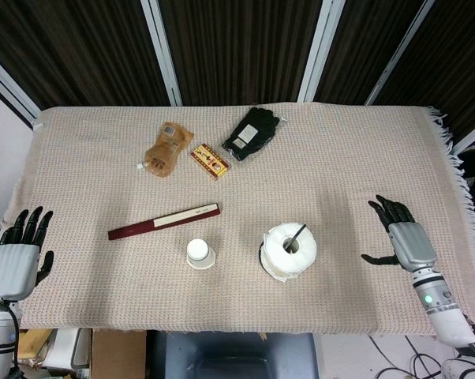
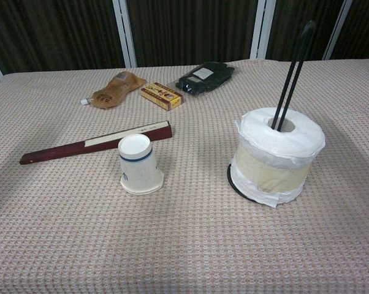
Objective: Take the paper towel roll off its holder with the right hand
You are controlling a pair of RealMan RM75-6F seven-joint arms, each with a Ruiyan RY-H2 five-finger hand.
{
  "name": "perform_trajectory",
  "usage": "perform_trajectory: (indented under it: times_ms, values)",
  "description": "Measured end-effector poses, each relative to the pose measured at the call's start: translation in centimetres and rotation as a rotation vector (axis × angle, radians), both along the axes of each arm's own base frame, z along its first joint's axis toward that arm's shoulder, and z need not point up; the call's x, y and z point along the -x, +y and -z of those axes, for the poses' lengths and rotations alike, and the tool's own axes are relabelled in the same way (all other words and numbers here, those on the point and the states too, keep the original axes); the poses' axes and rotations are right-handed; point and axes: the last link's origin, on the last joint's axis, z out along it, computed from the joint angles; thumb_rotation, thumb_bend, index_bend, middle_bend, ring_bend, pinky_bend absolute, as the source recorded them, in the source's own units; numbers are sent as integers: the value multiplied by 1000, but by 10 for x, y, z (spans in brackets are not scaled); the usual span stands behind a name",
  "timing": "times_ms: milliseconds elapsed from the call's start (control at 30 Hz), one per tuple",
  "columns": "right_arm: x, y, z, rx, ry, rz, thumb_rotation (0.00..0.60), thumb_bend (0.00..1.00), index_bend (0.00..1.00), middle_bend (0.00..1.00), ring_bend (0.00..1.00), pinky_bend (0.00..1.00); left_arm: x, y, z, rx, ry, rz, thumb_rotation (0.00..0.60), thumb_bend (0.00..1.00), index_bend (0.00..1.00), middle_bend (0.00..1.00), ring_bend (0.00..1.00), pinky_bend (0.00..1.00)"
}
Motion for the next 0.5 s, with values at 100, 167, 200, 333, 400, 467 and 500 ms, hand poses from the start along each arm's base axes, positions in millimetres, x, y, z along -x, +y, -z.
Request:
perform_trajectory:
  times_ms: [100,167,200,333,400,467,500]
  values:
    - [-1,0,1,-26,-25,-5,600,65,0,0,0,156,-1,-1,0,-3,2,-1,600,471,92,57,39,273]
    - [0,1,1,-54,-35,-8,600,65,0,0,0,156,-1,-2,2,-1,5,-1,600,471,93,57,40,273]
    - [0,1,1,-64,-37,-9,600,65,0,0,0,156,-2,-3,3,1,5,-1,600,470,93,58,39,273]
    - [-2,1,2,-92,-59,-15,600,65,0,0,0,156,0,-4,4,4,7,3,600,470,93,58,40,272]
    - [-3,1,3,-102,-80,-19,600,65,0,0,0,155,0,-5,4,1,2,6,600,469,93,58,39,273]
    - [-5,0,5,-115,-114,-27,600,65,0,0,0,155,2,-4,3,-2,-3,3,600,470,93,58,39,273]
    - [-6,-1,6,-122,-133,-31,600,65,0,0,0,155,2,-4,3,-2,-3,4,600,471,93,58,39,273]
